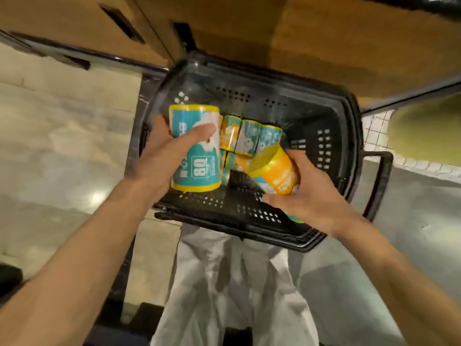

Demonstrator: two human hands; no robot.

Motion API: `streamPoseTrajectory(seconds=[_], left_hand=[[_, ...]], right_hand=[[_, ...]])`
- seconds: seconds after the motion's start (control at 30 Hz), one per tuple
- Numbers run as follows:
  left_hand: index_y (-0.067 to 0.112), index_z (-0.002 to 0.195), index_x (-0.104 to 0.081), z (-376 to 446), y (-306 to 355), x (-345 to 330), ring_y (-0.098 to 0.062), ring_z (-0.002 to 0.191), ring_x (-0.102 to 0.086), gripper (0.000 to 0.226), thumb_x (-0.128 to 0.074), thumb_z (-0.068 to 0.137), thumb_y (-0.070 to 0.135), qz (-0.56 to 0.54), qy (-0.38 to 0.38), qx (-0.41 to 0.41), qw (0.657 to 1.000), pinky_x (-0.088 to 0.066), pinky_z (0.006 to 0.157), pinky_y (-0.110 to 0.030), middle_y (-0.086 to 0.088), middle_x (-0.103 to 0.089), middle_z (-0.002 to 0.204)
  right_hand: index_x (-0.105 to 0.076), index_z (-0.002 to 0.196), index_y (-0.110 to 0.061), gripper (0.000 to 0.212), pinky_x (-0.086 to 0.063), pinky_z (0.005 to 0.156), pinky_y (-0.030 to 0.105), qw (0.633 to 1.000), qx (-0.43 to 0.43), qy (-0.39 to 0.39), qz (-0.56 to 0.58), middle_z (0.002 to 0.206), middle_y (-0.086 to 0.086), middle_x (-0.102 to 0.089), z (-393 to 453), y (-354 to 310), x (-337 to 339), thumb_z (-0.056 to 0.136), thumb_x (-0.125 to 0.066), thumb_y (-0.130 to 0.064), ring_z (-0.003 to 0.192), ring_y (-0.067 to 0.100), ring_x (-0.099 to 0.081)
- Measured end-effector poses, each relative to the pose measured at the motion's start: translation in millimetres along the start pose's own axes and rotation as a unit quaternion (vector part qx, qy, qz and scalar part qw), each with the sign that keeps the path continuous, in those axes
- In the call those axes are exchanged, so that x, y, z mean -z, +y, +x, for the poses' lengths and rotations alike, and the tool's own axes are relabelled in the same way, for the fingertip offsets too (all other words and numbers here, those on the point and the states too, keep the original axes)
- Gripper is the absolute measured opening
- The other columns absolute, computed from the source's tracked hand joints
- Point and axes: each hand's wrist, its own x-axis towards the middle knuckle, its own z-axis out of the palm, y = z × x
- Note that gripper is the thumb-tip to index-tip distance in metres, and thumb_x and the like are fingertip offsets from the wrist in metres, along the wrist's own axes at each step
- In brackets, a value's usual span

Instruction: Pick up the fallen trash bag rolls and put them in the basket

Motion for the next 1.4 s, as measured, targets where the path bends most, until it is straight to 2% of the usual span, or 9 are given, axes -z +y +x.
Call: streamPoseTrajectory(seconds=[0.1,0.2,0.37,0.5,0.6,0.77,0.93,1.3,1.4], left_hand=[[0.018,0.122,-0.049,45,-42,-1,-0.011,0.093,-0.073,0.059,-0.083,0.075,0.029,0.030,0.014,0.014,0.999,-0.061,0.077,-0.035,0.002,-0.071,0.111],[0.019,0.117,-0.046,90,-74,-10,-0.002,0.082,-0.072,0.061,-0.085,0.073,0.034,0.085,0.016,0.010,0.996,-0.060,0.067,-0.025,0.006,-0.066,0.105],[0.020,0.128,-0.042,160,-117,-33,-0.016,0.107,-0.064,0.095,-0.084,0.053,0.061,0.227,0.013,-0.017,0.974,-0.053,0.094,-0.038,0.007,-0.065,0.113],[0.017,0.141,-0.033,198,-141,-52,-0.018,0.119,-0.055,0.095,-0.077,0.068,0.060,0.315,0.001,-0.051,0.948,-0.038,0.090,-0.021,0.005,-0.058,0.125],[0.014,0.147,-0.026,220,-157,-64,-0.024,0.129,-0.049,0.101,-0.076,0.071,0.059,0.364,-0.002,-0.075,0.928,-0.038,0.095,-0.026,-0.003,-0.052,0.139],[0.013,0.152,-0.018,244,-184,-74,-0.028,0.140,-0.036,0.114,-0.076,0.067,0.063,0.440,0.004,-0.075,0.895,-0.034,0.113,-0.042,-0.007,-0.038,0.151],[0.011,0.146,-0.021,246,-194,-82,-0.037,0.129,-0.046,0.109,-0.070,0.068,0.070,0.498,0.055,-0.088,0.861,-0.044,0.100,-0.053,-0.009,-0.040,0.146],[0.014,0.136,-0.037,257,-185,-115,-0.033,0.117,-0.058,0.081,-0.073,0.078,0.056,0.520,0.167,-0.164,0.821,-0.051,0.088,-0.045,-0.013,-0.051,0.133],[0.014,0.139,-0.039,255,-187,-119,-0.032,0.124,-0.049,0.076,-0.077,0.079,0.040,0.584,0.163,-0.243,0.757,-0.048,0.094,-0.044,-0.012,-0.042,0.141]], right_hand=[[-0.040,0.144,-0.031,0.086,-0.048,0.095,0.038,0.987,0.032,-0.031,-0.152,0.129,-0.002,-0.058,44,42,-36,0.072,-0.086,-0.038,0.114,0.021,-0.056],[-0.028,0.152,-0.031,0.090,-0.041,0.102,0.041,0.956,0.048,-0.082,-0.278,0.139,0.004,-0.049,82,82,-74,0.078,-0.079,-0.041,0.125,0.030,-0.045],[-0.023,0.155,-0.026,0.090,-0.038,0.111,0.049,0.907,0.042,-0.161,-0.388,0.146,0.013,-0.034,136,129,-127,0.082,-0.077,-0.028,0.133,0.037,-0.037],[-0.010,0.160,-0.021,0.096,-0.033,0.115,0.047,0.903,0.030,-0.162,-0.398,0.152,0.015,-0.027,172,155,-158,0.087,-0.073,-0.026,0.136,0.037,-0.031],[-0.007,0.160,-0.020,0.097,-0.031,0.112,0.046,0.908,0.013,-0.154,-0.389,0.155,0.015,-0.024,194,166,-176,0.090,-0.069,-0.045,0.137,0.038,-0.029],[-0.005,0.160,-0.021,0.094,-0.027,0.116,0.048,0.923,0.002,-0.129,-0.362,0.154,0.011,-0.021,208,179,-196,0.093,-0.067,-0.042,0.143,0.035,-0.020],[0.006,0.160,-0.025,0.088,-0.022,0.117,0.049,0.934,0.001,-0.120,-0.338,0.151,0.009,-0.020,213,189,-199,0.098,-0.055,-0.038,0.140,0.032,-0.018],[0.010,0.160,-0.019,0.087,-0.031,0.115,0.049,0.920,0.041,-0.110,-0.373,0.148,0.015,-0.020,213,190,-200,0.101,-0.052,-0.035,0.134,0.034,-0.025],[0.003,0.160,-0.009,0.082,-0.028,0.116,0.043,0.907,0.068,-0.113,-0.400,0.148,0.018,-0.024,214,187,-199,0.102,-0.051,-0.026,0.131,0.034,-0.028]])
